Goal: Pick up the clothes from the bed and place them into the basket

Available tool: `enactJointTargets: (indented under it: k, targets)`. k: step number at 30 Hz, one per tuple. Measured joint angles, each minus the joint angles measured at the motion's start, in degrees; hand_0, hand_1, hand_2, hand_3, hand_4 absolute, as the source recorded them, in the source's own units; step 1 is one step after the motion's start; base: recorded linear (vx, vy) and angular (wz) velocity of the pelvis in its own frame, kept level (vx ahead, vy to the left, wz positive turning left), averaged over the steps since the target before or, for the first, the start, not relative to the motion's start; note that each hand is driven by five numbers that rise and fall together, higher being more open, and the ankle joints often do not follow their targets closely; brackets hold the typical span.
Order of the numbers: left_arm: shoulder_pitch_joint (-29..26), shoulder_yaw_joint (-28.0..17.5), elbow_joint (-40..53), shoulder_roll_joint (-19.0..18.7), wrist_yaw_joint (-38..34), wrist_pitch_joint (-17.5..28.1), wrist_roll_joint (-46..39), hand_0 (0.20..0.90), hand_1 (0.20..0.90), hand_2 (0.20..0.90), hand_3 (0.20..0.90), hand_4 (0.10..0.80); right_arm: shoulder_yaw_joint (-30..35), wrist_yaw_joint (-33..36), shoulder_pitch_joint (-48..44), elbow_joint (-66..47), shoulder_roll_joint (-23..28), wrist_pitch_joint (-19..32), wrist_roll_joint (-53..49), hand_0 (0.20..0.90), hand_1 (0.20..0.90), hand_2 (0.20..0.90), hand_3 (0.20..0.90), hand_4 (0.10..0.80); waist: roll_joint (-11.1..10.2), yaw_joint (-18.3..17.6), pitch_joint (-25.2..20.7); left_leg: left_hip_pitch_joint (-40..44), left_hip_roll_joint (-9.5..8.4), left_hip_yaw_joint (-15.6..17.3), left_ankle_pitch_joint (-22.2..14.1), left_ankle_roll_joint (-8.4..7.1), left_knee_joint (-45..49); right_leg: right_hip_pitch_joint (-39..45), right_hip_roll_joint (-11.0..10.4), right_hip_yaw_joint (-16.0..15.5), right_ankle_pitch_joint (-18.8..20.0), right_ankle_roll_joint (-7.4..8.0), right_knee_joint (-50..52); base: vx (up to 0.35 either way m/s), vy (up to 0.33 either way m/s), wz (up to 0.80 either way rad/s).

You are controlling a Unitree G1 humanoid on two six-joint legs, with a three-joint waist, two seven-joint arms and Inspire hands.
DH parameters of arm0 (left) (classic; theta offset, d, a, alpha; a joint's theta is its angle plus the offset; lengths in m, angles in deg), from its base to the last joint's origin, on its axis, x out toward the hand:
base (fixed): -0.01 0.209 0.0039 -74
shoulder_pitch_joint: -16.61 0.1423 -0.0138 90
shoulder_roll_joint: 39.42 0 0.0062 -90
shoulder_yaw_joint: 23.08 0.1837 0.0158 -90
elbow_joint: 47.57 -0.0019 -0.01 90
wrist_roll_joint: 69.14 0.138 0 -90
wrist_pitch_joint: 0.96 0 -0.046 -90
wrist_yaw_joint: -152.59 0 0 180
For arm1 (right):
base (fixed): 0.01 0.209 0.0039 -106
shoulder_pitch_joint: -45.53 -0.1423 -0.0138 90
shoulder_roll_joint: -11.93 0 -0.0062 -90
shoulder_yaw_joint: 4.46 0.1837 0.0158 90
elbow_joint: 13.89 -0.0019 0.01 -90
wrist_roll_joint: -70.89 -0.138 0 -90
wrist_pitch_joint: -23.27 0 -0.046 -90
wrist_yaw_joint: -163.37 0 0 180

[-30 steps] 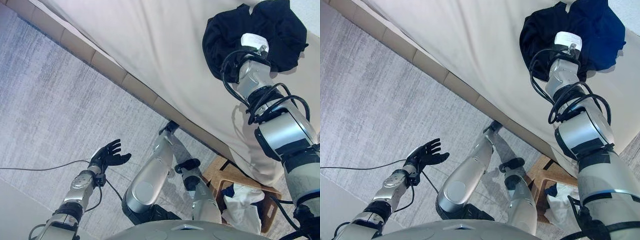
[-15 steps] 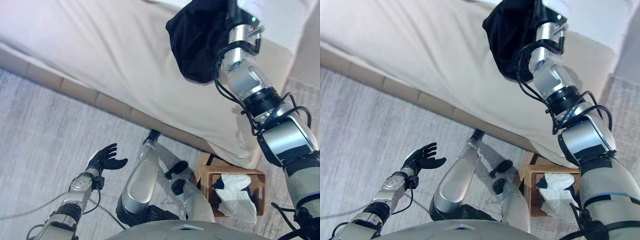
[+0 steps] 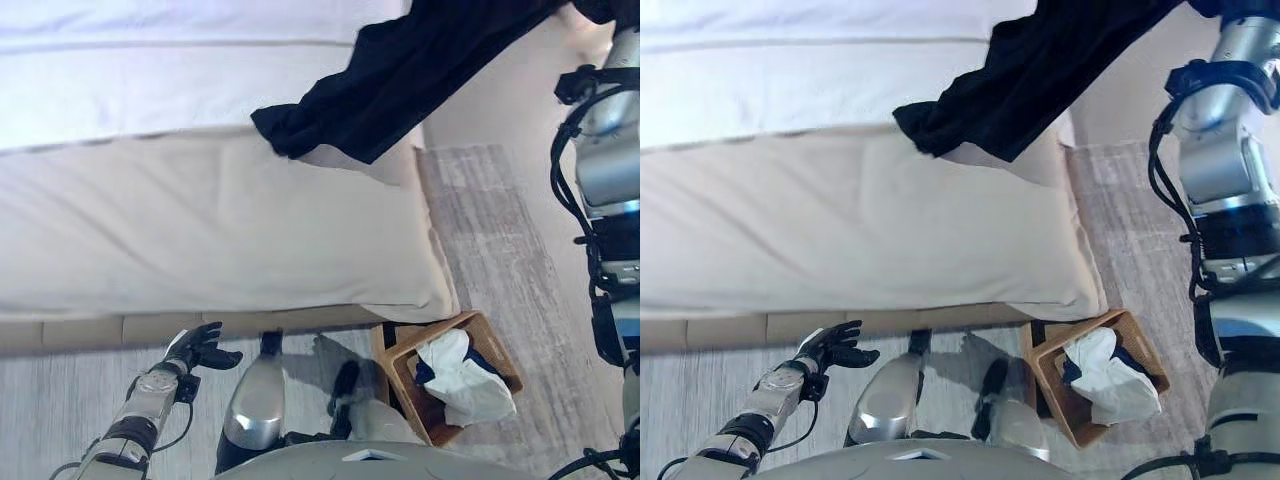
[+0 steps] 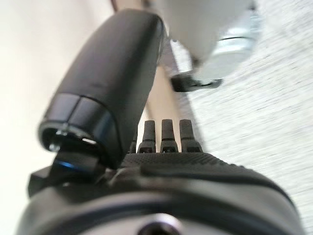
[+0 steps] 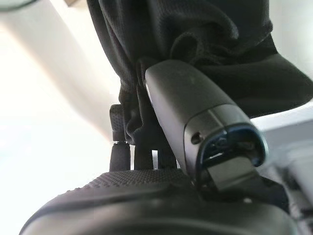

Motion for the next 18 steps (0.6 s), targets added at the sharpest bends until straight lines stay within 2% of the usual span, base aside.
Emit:
enactJointTargets:
  k: [5, 8, 14, 18]
  targets:
    - [1.5, 0.1, -0.9, 3.3, 0.8, -0.3, 2.1, 0.900, 0.900, 0.900, 0.900, 0.800, 0.5, -0.7, 4.7, -1.4, 4.5, 0.0, -1.0, 0.300, 0.300, 0.300, 0.200, 0.100, 2.1, -5.7, -5.3, 5.5, 0.83, 4.8, 0.0, 0.00, -3.9, 2.1, 0.7, 4.5, 0.6, 0.00, -2.3, -0.035, -0.074, -0.48]
    - [1.6, 1.4, -1.4, 4.6, 1.7, -0.4, 3.2, 0.900, 0.900, 0.900, 0.900, 0.800, 2.6, -0.8, 7.9, -2.1, 5.3, 0.2, -1.8, 0.300, 0.300, 0.300, 0.200, 0.100, 3.3, -8.4, -7.2, 7.3, 1.87, 6.8, 0.0, 0.01, -5.2, 2.2, 1.7, 6.5, 0.6, 0.01, -2.3, -0.030, -0.065, -0.39]
    - [1.8, 3.4, -2.2, 6.2, 2.7, -0.5, 3.9, 0.900, 0.900, 0.900, 0.900, 0.800, 4.1, -3.0, 12.1, -2.1, 6.4, 0.7, -2.2, 0.300, 0.300, 0.300, 0.200, 0.100, 4.9, -12.2, -8.4, 9.5, 3.39, 9.4, 0.0, 0.00, -6.1, 2.2, 3.3, 9.4, 0.7, -0.02, -2.3, 0.008, -0.073, -0.28]
    - [2.3, 3.5, -2.3, 6.2, 2.8, -0.6, 5.1, 0.900, 0.900, 0.900, 0.900, 0.800, 4.3, -6.3, 15.3, -2.1, 6.5, 1.4, -2.2, 0.300, 0.300, 0.300, 0.200, 0.100, 5.9, -13.4, -9.0, 9.9, 4.04, 10.6, -0.1, -0.07, -6.0, 1.7, 3.9, 10.8, 0.9, -0.39, -2.2, -0.038, -0.076, -0.19]
